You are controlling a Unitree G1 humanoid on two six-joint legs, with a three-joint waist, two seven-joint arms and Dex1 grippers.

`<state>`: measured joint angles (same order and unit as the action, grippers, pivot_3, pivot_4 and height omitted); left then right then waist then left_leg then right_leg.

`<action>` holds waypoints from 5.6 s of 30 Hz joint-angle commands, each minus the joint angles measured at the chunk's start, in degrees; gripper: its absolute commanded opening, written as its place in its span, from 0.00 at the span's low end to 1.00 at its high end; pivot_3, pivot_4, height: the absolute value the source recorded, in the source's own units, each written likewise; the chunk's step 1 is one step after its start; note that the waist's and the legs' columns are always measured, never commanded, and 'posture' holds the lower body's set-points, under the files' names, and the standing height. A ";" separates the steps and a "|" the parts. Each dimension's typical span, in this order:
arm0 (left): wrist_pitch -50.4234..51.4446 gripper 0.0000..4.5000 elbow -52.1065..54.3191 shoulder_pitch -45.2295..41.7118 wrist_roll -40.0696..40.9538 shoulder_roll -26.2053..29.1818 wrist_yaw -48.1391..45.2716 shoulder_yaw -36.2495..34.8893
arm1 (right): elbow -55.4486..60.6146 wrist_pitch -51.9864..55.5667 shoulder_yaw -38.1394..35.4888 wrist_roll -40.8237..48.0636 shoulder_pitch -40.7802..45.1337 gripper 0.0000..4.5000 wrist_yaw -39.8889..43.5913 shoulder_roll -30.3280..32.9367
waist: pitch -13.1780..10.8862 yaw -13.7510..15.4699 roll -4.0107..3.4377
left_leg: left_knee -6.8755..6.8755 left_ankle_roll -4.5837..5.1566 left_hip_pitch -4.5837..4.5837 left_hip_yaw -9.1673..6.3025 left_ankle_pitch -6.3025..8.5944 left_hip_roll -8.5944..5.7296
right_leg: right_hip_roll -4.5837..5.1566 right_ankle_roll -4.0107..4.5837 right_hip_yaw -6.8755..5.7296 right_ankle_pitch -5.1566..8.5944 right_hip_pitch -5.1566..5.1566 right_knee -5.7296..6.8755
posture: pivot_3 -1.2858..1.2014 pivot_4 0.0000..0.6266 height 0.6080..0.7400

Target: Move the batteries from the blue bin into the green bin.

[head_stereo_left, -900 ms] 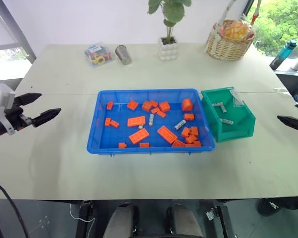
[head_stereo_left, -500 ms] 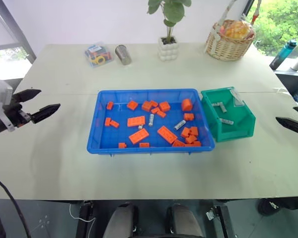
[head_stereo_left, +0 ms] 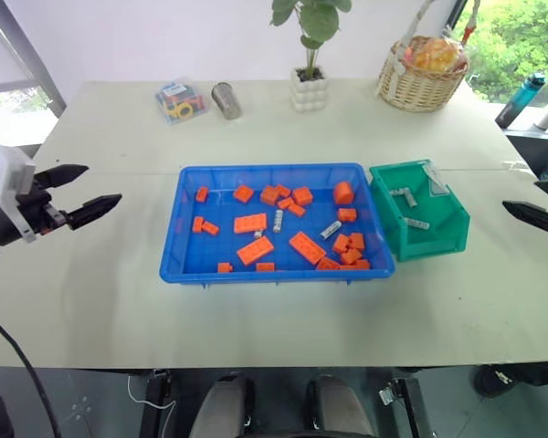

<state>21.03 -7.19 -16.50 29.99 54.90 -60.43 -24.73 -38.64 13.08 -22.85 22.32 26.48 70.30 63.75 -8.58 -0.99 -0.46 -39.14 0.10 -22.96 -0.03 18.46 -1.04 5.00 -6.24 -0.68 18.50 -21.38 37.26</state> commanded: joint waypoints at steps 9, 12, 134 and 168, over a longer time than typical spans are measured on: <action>7.89 1.00 14.69 -2.32 8.29 3.04 -6.84 2.45 | 32.26 16.53 16.02 7.28 16.98 0.98 3.86 -8.40 | -0.03 -0.08 -0.04 | -0.05 0.00 -0.15 -0.05 0.00 0.06 | 0.03 0.00 0.00 0.00 -0.13 0.01 | 0.52 0.24 0.98; 9.05 1.00 17.88 -2.89 9.45 3.34 -8.43 4.33 | 34.53 19.73 24.98 3.84 24.35 0.98 0.49 -16.54 | -0.02 -0.23 -0.04 | -0.06 -0.01 -0.18 -0.09 0.00 0.06 | 0.02 0.00 0.00 0.00 -0.20 0.06 | 0.52 0.24 0.98; 1.91 1.00 14.43 -7.60 7.12 -7.75 -11.04 13.63 | 48.72 39.86 10.73 -13.10 5.53 0.49 -25.66 -16.71 | -0.06 -1.57 -0.05 | 0.00 -0.29 -0.46 -1.37 -0.17 -0.44 | 0.24 0.01 -1.02 -0.01 -0.90 1.81 | 0.52 0.24 0.98; 2.20 1.00 16.35 -6.36 7.43 -7.73 -8.87 13.06 | 48.69 58.15 31.30 -2.51 13.99 1.00 -43.76 -49.35 | -0.03 -2.14 0.00 | -0.02 -0.30 -0.47 -1.85 -0.17 -0.59 | 0.16 0.01 -1.03 0.00 -0.92 1.88 | 0.52 0.24 0.98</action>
<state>23.30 7.38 -22.57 36.78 46.65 -69.64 -10.36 10.41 73.00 7.96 20.23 39.69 27.01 14.98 -8.61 -3.12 -0.47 -39.17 -0.20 -23.43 -1.88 18.29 -1.63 5.17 -6.23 -1.71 18.49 -22.30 39.14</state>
